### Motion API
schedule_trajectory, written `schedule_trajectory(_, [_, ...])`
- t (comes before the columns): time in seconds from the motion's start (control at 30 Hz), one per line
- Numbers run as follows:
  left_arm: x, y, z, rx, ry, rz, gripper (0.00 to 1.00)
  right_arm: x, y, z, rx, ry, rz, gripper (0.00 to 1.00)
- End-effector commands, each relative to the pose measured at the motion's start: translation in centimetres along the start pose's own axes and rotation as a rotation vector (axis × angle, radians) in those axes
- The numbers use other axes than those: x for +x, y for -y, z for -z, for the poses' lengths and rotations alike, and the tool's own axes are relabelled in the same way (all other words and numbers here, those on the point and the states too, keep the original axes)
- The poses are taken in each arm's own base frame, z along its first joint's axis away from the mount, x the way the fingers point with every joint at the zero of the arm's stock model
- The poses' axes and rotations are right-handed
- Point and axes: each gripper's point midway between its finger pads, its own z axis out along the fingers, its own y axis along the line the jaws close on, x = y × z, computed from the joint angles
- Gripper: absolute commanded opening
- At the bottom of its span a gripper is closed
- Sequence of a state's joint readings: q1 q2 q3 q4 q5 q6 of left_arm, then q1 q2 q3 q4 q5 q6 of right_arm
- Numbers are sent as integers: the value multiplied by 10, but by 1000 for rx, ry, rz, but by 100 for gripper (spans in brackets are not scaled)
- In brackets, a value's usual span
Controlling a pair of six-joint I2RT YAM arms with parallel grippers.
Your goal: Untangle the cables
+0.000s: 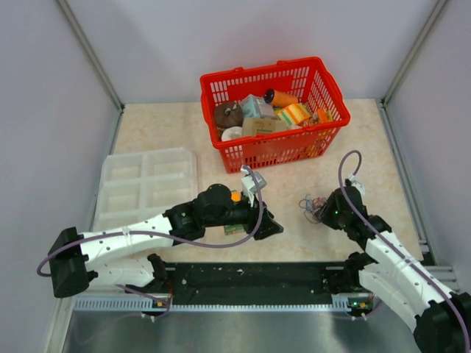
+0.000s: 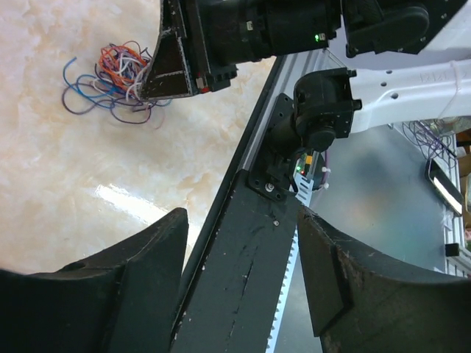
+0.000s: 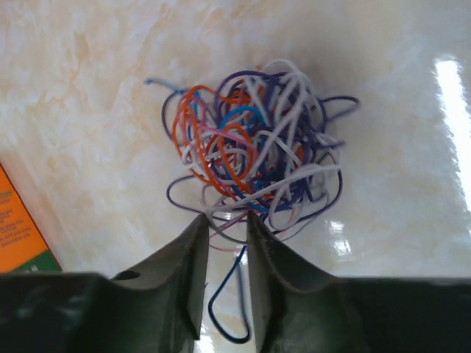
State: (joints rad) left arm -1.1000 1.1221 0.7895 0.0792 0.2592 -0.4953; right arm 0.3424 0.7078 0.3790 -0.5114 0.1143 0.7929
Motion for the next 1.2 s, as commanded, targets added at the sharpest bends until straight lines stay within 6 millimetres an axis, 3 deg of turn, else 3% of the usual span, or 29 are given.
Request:
schedule_trajectory(0.0, [-15,9,-3,36,104,-10,63,1,-40,-6,-180,-38,29,16])
schedule_trajectory(0.07, [-12,4,-1,14,111,-4,61,14,-66,3,-285,-85,44,0])
schedule_trajectory(0.23, [-13,-2,7,-20,135,0,56,39,-119,39,-502,-163,-4,0])
schedule_trajectory(0.27, [-11,-2,6,-18,128,3,56,42,-126,45,-540,-174,-19,1])
schedule_trajectory(0.33, [-6,-3,3,-18,104,15,56,45,-135,56,-608,-189,-25,22])
schedule_trajectory(0.47, [1,-3,-10,-8,56,44,67,33,-117,61,-533,-115,37,63])
schedule_trajectory(0.53, [4,-3,-19,-2,23,49,69,25,-101,64,-474,-58,57,74])
schedule_trajectory(0.6, [7,-2,-28,-5,-16,52,68,16,-90,68,-436,-6,41,76])
schedule_trajectory(0.67, [16,-11,-39,-47,-67,62,61,13,-80,70,-407,16,11,72])
schedule_trajectory(0.8, [19,-30,-38,-182,-78,122,56,21,-75,65,-389,-11,26,62])
schedule_trajectory(0.97, [45,-53,-20,-324,-76,300,61,51,-91,49,-443,-173,179,61])
schedule_trajectory(1.17, [73,-62,-36,-363,-172,398,61,64,-101,33,-483,-215,214,64])
